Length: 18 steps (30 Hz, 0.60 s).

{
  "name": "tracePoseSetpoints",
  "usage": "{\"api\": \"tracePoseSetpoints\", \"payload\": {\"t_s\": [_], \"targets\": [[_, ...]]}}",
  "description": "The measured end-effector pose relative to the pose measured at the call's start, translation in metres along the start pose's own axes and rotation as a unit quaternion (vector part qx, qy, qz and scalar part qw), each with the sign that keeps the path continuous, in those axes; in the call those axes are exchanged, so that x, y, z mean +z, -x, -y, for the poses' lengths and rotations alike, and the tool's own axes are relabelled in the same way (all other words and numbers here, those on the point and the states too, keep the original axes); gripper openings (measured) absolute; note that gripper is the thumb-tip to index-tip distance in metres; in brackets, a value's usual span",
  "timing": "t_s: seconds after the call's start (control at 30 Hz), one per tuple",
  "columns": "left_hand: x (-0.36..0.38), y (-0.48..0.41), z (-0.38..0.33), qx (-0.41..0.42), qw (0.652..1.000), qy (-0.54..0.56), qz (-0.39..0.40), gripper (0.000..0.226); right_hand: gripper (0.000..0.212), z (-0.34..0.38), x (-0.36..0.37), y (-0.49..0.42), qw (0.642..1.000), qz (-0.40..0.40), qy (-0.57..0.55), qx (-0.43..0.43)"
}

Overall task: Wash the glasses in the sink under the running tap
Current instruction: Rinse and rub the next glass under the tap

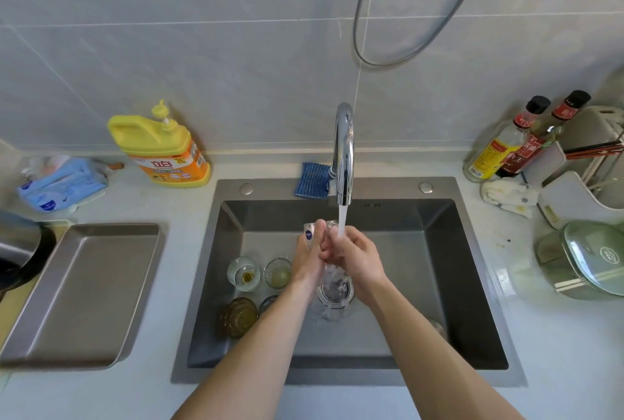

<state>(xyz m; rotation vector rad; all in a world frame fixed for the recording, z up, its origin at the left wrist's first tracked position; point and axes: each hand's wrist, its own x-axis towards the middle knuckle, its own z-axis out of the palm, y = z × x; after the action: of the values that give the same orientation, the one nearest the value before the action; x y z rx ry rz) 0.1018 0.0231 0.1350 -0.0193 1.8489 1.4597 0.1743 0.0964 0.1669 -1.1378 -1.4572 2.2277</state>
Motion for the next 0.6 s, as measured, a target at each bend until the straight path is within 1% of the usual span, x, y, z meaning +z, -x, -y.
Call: {"api": "tracePoseSetpoints", "payload": {"t_s": [0.03,0.1,0.13,0.2,0.27,0.33,0.37,0.43,0.5,0.57,0.6], "targets": [[0.001,-0.001,-0.001,-0.011,1.0,0.017,0.005,0.074,0.033,-0.003,0.004,-0.001,1.0,-0.017,0.008,-0.011],[0.002,0.0,0.0,-0.035,0.999,0.026,0.02,0.076,0.041,-0.003,0.008,-0.002,0.999,-0.043,0.03,0.003],[0.003,0.001,0.0,-0.043,0.999,0.023,0.02,0.08,0.043,0.0,0.008,-0.003,0.998,-0.043,0.039,0.019],[0.005,0.002,0.004,-0.053,0.998,0.014,0.028,0.082,0.044,0.004,0.007,-0.003,0.998,-0.017,0.036,0.043],[0.006,0.004,0.006,-0.057,0.998,0.025,0.027,0.074,0.04,0.005,0.008,-0.002,0.999,0.012,0.042,0.028],[0.005,0.006,0.003,-0.069,0.996,0.05,0.025,0.068,0.032,0.002,0.008,0.001,0.999,0.024,0.037,-0.01],[0.003,0.007,0.0,-0.074,0.995,0.059,0.031,0.068,0.028,-0.001,0.007,0.002,0.999,0.026,0.023,-0.024],[0.0,0.0,0.001,-0.076,0.996,0.031,0.038,0.075,0.027,-0.004,0.004,0.005,0.999,0.023,0.014,-0.038],[0.002,0.001,0.001,-0.094,0.994,0.006,0.058,0.082,0.026,-0.003,0.001,0.003,0.998,-0.005,0.054,-0.044],[0.009,0.002,0.007,-0.13,0.988,0.033,0.081,0.082,0.029,0.0,0.001,0.0,0.99,-0.054,0.118,-0.061],[0.011,0.003,0.008,-0.146,0.984,0.052,0.089,0.082,0.029,0.001,0.0,-0.001,0.981,-0.069,0.158,-0.085]]}}
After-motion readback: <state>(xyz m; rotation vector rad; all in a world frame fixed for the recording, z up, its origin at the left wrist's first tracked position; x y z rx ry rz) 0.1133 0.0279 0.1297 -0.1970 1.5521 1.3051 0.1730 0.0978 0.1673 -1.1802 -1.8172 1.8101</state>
